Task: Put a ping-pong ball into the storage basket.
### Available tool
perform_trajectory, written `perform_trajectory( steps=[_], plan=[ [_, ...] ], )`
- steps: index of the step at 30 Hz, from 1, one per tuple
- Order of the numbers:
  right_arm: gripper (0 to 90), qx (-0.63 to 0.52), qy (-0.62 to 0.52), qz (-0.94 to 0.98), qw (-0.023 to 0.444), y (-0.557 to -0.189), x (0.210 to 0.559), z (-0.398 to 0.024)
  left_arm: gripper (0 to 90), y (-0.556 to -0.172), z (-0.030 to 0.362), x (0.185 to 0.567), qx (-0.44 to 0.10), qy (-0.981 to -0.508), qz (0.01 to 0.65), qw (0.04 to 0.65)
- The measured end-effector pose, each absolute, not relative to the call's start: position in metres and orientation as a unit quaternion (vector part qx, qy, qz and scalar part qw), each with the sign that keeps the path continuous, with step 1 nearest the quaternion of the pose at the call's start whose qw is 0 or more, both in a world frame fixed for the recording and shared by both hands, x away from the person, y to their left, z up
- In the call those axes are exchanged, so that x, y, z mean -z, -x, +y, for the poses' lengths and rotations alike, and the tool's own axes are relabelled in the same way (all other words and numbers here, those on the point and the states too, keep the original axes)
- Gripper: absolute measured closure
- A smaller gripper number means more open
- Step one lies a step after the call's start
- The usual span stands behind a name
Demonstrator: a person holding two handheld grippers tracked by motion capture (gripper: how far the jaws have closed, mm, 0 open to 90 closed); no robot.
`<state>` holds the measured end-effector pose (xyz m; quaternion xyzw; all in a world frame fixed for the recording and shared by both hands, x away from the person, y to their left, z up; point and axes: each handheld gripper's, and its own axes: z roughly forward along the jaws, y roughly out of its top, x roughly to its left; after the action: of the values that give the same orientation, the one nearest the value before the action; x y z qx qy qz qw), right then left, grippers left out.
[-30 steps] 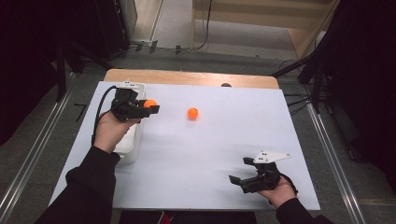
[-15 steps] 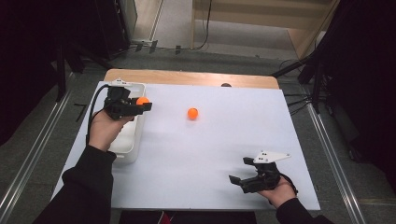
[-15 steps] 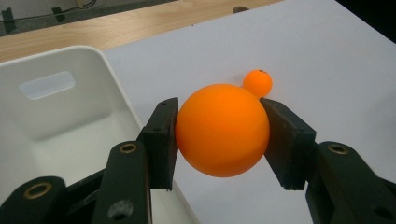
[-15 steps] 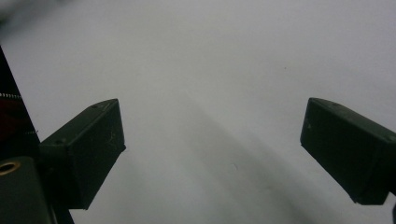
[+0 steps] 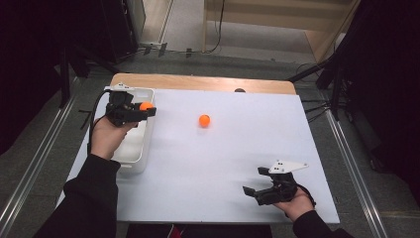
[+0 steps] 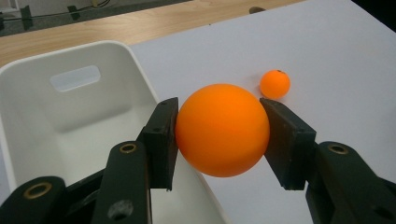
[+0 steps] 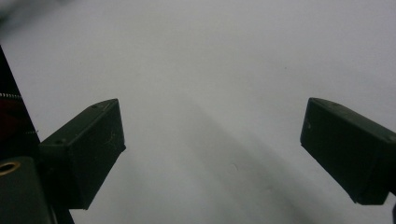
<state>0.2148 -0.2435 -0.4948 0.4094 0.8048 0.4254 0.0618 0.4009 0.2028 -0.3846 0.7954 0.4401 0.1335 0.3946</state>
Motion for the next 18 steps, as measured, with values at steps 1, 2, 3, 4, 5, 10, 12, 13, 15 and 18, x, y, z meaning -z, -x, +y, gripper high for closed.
perform_trajectory(
  steps=[1, 2, 3, 4, 5, 10, 12, 13, 15, 18],
  plan=[
    [5.1, -0.425, -0.409, 0.805, 0.062, -0.215, 0.495, -0.244, 50.4, -0.401, 0.203, 0.385, -0.134, -0.793, 0.443, 0.395],
    [5.1, -0.425, -0.409, 0.805, 0.062, -0.215, 0.495, -0.244, 50.4, -0.401, 0.204, 0.385, -0.135, -0.793, 0.445, 0.394],
    [5.1, -0.425, -0.409, 0.805, 0.062, -0.215, 0.495, -0.244, 50.4, -0.401, 0.205, 0.385, -0.135, -0.792, 0.445, 0.395],
    [5.1, -0.425, -0.409, 0.805, 0.062, -0.215, 0.495, -0.244, 50.4, -0.402, 0.205, 0.385, -0.135, -0.792, 0.446, 0.394],
    [5.1, -0.425, -0.409, 0.805, 0.062, -0.215, 0.495, -0.244, 50.4, -0.402, 0.205, 0.386, -0.137, -0.792, 0.447, 0.393],
    [5.1, -0.426, -0.41, 0.804, 0.062, -0.215, 0.495, -0.244, 50.4, -0.403, 0.208, 0.387, -0.144, -0.79, 0.452, 0.389],
    [5.1, -0.426, -0.41, 0.804, 0.062, -0.215, 0.495, -0.244, 50.3, -0.403, 0.209, 0.388, -0.146, -0.787, 0.455, 0.39],
    [5.1, -0.426, -0.41, 0.804, 0.062, -0.215, 0.495, -0.244, 50.4, -0.403, 0.21, 0.388, -0.15, -0.787, 0.456, 0.388],
    [5.1, -0.426, -0.41, 0.804, 0.062, -0.215, 0.495, -0.244, 50.4, -0.403, 0.211, 0.389, -0.153, -0.784, 0.461, 0.386],
    [5.1, -0.425, -0.409, 0.805, 0.062, -0.215, 0.495, -0.244, 50.3, -0.405, 0.216, 0.39, -0.157, -0.779, 0.468, 0.387]
  ],
)
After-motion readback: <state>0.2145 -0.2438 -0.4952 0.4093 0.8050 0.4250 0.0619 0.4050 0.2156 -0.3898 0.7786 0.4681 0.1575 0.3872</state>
